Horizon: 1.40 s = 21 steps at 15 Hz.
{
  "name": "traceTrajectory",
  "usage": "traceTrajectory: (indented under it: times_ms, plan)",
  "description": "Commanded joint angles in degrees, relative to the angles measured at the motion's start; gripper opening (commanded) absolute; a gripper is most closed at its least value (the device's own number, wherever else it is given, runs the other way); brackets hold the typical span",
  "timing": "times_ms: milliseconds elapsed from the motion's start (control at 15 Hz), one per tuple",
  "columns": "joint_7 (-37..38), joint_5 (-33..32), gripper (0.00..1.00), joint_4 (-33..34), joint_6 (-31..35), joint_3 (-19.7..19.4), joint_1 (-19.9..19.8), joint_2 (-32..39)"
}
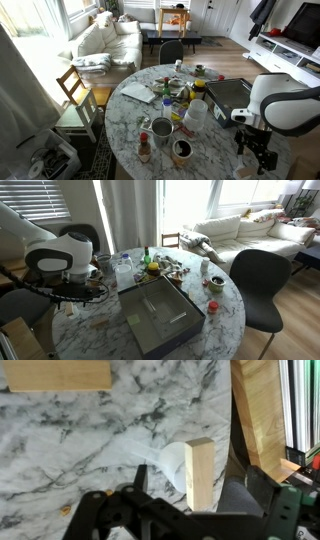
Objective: Put the wooden block on top of the measuring cup
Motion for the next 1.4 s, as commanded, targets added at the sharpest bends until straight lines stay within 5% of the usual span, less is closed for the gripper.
traceTrajectory:
  times_ms: [0,1333]
  plan:
    - [3.9,0.1,1.00,-1.0,1.4,-0.5,-0.9,-1.1]
    - [37.7,-1.5,1.00,-0.2,10.4,-4.4,-6.5,6.1]
